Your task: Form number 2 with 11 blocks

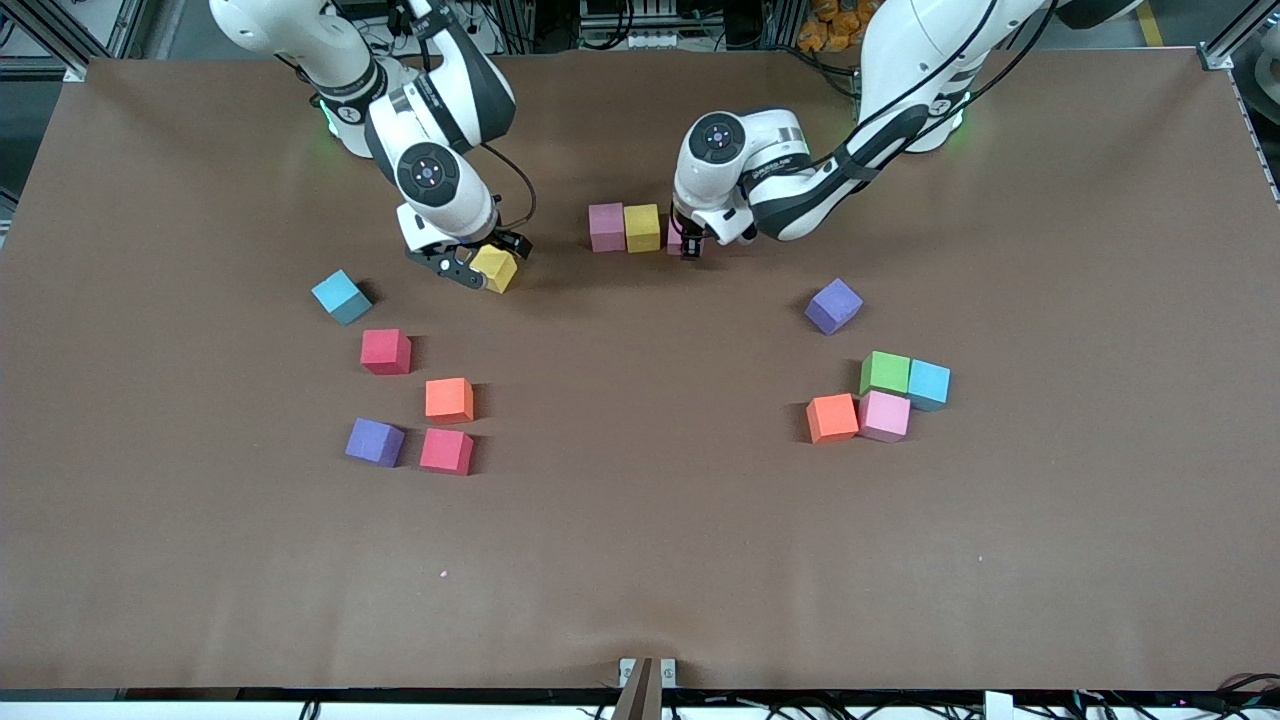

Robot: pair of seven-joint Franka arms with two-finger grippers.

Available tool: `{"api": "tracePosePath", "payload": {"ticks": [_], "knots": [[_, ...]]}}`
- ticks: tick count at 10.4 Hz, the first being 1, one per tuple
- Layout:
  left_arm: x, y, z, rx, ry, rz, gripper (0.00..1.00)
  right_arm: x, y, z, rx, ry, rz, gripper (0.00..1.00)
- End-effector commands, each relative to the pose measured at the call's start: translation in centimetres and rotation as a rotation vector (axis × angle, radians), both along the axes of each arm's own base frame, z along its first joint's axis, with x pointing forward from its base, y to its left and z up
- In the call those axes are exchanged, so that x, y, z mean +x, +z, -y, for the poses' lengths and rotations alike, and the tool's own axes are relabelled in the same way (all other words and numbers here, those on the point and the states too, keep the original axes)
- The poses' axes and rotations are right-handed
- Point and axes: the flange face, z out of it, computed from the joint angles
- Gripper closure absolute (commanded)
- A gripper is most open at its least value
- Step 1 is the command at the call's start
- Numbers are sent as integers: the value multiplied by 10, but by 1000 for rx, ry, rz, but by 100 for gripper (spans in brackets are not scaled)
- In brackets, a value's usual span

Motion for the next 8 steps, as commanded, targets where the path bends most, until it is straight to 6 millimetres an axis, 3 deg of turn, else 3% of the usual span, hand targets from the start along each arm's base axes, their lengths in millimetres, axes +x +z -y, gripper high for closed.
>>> {"api": "tracePosePath", "payload": {"ticks": [1,8], "knots": [[-17,7,7,16,188,15,82,-19,-12,14,32,34,64,0],[-20,4,16,4,187,1,81,-23,-49,22,39,94,187,0]]}}
